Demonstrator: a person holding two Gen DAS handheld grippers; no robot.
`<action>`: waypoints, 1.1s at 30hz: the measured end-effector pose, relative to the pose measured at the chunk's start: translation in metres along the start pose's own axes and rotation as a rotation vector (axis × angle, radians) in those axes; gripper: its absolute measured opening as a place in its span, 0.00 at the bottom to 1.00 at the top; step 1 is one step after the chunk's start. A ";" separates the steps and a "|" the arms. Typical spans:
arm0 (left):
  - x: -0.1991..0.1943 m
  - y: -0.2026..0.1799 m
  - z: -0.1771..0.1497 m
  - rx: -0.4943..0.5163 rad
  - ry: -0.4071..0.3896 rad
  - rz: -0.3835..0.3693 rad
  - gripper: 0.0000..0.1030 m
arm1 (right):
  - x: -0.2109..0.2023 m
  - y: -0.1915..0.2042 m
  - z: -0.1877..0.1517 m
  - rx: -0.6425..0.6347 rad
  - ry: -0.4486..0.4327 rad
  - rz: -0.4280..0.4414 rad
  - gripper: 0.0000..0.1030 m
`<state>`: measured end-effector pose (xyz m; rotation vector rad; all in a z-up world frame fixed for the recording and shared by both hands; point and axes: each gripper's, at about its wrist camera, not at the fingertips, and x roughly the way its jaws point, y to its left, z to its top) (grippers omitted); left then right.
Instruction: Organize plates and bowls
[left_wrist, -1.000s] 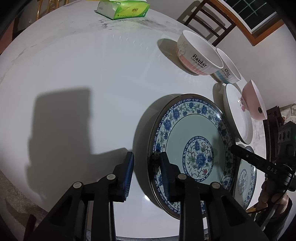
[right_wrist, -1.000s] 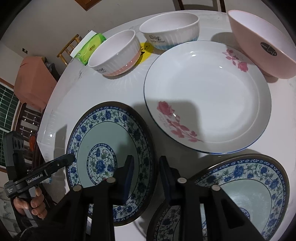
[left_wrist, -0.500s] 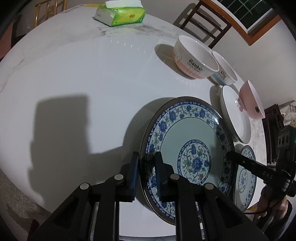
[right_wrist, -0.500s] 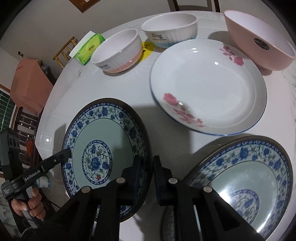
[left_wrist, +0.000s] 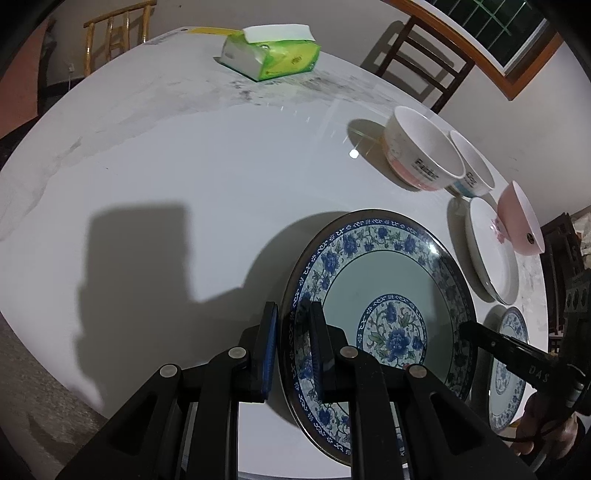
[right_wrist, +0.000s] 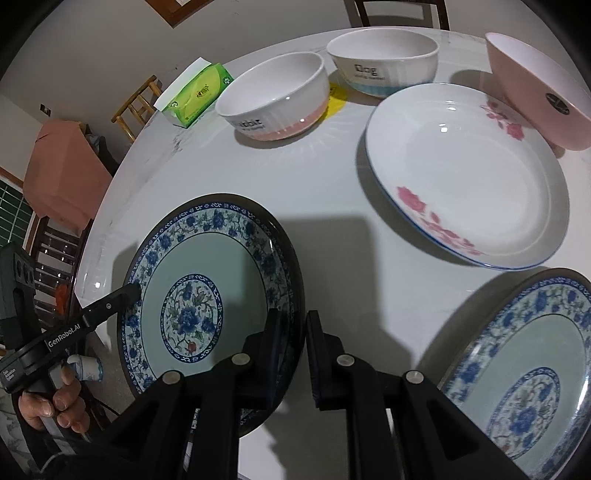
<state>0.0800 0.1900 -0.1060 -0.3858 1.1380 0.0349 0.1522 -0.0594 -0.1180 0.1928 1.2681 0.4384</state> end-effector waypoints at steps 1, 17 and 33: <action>0.000 0.002 0.001 0.000 -0.003 0.003 0.13 | 0.001 0.001 0.000 0.002 -0.002 0.000 0.13; 0.013 0.020 0.003 -0.007 -0.010 0.038 0.16 | 0.011 0.011 -0.009 0.000 -0.056 0.000 0.16; -0.016 0.009 0.000 0.010 -0.155 0.159 0.52 | -0.016 0.020 -0.013 -0.095 -0.149 -0.132 0.32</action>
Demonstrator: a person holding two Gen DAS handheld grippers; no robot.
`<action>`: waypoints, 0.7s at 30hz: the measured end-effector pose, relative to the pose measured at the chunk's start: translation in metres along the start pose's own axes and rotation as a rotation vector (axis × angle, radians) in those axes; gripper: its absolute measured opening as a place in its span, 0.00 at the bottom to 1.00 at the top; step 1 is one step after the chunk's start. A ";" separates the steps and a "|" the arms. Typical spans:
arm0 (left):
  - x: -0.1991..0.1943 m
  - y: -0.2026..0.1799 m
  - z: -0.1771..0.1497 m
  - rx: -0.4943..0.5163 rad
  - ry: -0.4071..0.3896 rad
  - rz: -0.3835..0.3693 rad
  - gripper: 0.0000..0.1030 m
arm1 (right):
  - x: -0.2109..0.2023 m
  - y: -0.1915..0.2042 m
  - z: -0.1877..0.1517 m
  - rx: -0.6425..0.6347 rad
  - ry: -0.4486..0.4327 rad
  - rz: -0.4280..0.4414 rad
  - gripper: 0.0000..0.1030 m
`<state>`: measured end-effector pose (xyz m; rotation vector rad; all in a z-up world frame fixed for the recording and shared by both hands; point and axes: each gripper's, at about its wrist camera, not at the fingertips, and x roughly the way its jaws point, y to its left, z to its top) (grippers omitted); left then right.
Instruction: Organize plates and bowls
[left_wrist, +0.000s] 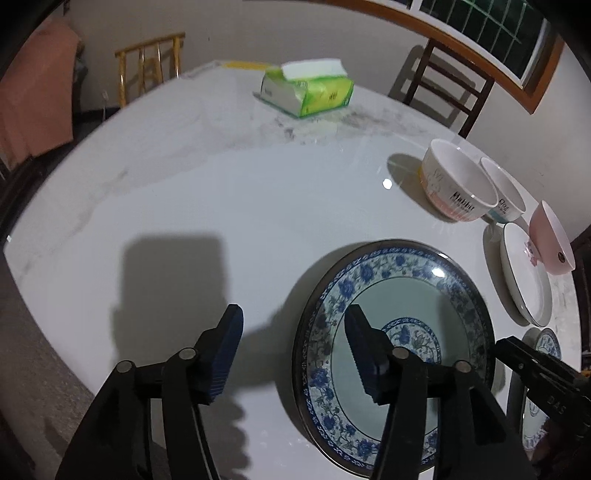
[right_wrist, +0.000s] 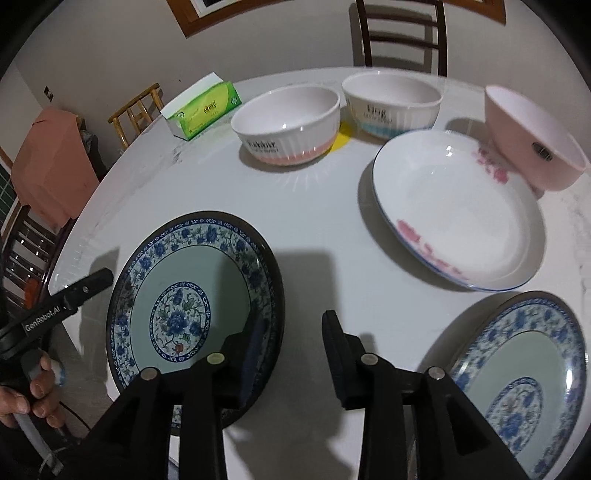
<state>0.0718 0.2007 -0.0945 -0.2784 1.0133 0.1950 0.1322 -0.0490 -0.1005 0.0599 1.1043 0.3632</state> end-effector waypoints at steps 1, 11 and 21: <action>-0.006 -0.004 0.000 0.007 -0.021 0.010 0.53 | -0.004 0.001 -0.001 -0.009 -0.008 -0.006 0.32; -0.040 -0.051 -0.016 0.057 -0.094 -0.030 0.57 | -0.046 0.003 -0.017 -0.090 -0.098 -0.062 0.32; -0.056 -0.098 -0.038 0.113 -0.116 -0.075 0.58 | -0.083 -0.017 -0.032 -0.070 -0.185 -0.122 0.32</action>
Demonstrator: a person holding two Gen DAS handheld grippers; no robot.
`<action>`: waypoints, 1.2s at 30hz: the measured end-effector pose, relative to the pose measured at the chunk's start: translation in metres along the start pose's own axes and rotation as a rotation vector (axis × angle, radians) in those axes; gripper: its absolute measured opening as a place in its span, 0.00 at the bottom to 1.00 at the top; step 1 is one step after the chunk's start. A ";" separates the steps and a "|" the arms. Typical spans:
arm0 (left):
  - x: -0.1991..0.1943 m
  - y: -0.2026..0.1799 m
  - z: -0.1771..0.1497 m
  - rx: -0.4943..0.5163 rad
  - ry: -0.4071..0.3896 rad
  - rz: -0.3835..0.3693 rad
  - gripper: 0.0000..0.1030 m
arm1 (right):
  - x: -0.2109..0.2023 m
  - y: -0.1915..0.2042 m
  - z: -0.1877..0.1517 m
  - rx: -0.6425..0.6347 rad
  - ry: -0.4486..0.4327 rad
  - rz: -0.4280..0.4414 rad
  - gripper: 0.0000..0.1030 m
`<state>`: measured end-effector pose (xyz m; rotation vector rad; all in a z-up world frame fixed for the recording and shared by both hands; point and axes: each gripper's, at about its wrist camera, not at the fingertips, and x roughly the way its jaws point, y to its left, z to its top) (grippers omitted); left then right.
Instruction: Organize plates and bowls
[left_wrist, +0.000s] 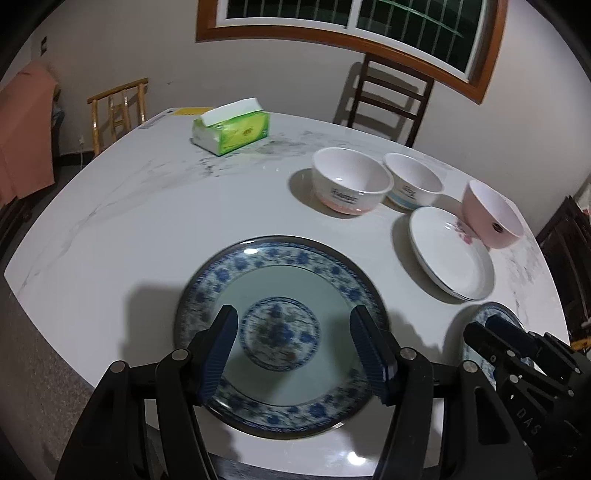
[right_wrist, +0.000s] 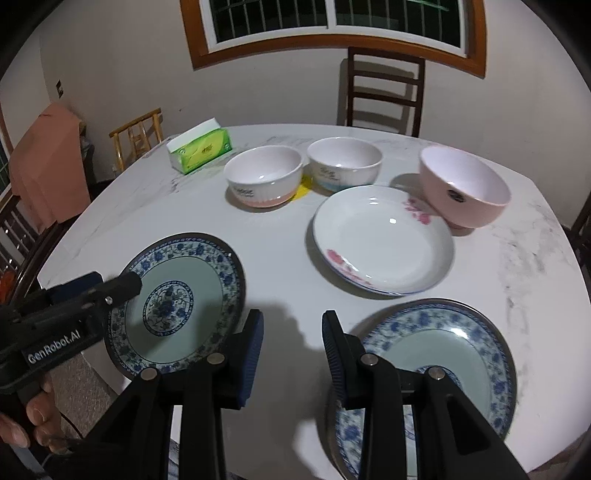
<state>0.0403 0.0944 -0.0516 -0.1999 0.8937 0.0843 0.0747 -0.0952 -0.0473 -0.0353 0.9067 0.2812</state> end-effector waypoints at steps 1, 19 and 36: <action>-0.002 -0.005 -0.002 0.005 -0.001 -0.002 0.58 | -0.002 -0.002 -0.001 0.003 -0.002 -0.004 0.32; -0.012 -0.074 -0.028 0.119 0.017 -0.082 0.59 | -0.037 -0.048 -0.021 0.038 -0.037 -0.091 0.32; -0.007 -0.107 -0.047 0.184 0.068 -0.134 0.60 | -0.052 -0.110 -0.043 0.139 -0.007 -0.043 0.34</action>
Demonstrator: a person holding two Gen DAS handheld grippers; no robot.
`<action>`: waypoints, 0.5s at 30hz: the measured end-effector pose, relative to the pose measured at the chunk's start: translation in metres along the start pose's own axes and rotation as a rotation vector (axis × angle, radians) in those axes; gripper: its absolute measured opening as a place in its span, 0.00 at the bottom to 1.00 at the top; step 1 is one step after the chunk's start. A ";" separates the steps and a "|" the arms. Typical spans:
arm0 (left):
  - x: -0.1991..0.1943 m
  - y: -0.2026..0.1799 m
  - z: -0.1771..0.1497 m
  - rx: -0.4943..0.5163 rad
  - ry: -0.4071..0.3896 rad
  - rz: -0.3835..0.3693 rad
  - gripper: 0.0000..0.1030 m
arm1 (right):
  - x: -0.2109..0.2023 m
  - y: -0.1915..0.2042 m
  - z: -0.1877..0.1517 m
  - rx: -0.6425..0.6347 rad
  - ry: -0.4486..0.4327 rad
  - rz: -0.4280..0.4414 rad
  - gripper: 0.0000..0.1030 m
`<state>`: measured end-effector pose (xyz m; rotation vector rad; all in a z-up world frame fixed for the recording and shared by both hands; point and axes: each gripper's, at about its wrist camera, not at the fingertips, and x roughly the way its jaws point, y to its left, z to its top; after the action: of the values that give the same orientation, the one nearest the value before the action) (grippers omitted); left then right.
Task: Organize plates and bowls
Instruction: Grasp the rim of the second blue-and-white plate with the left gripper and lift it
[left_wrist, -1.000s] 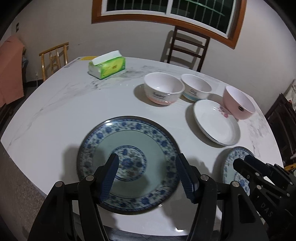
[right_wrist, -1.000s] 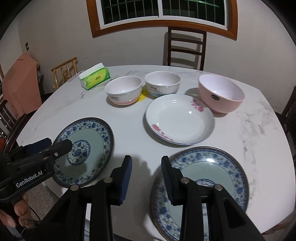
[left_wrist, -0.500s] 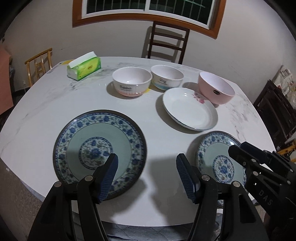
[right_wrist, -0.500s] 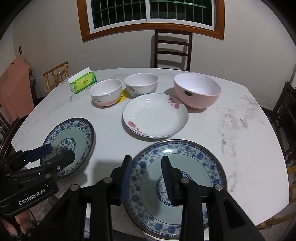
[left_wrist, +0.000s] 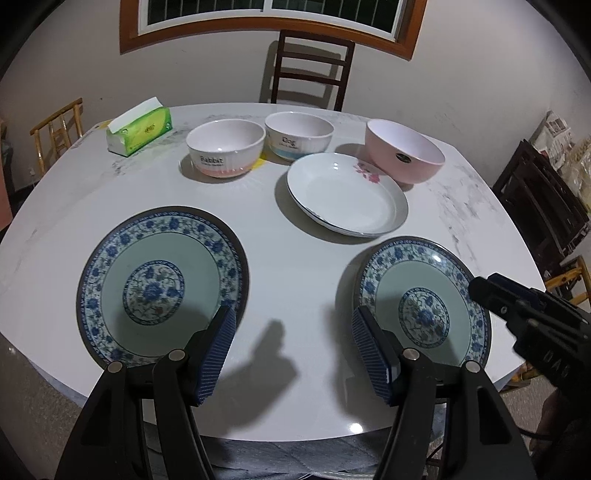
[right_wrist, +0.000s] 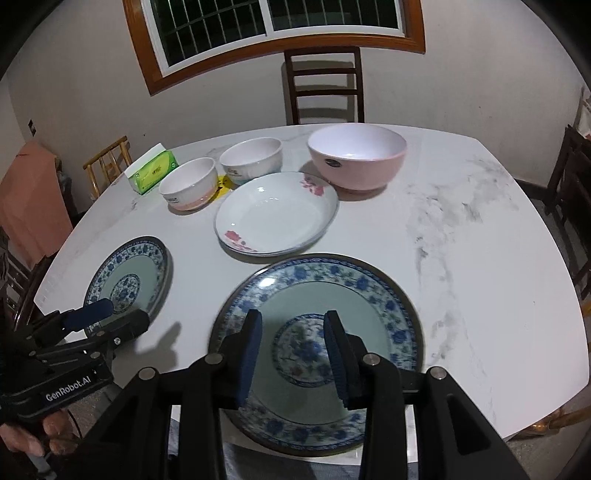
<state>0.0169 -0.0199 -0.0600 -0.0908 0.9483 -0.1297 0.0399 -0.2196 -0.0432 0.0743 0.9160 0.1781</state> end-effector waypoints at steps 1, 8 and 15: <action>0.001 -0.001 0.000 0.003 0.004 -0.005 0.60 | 0.000 -0.003 0.000 -0.002 0.002 -0.007 0.34; 0.013 -0.011 -0.003 0.007 0.053 -0.074 0.60 | -0.003 -0.043 -0.007 0.041 0.013 -0.010 0.34; 0.027 -0.020 -0.005 0.007 0.094 -0.169 0.60 | -0.001 -0.082 -0.015 0.070 0.020 0.024 0.34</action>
<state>0.0273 -0.0441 -0.0822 -0.1594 1.0336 -0.2955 0.0375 -0.3008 -0.0634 0.1488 0.9418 0.1692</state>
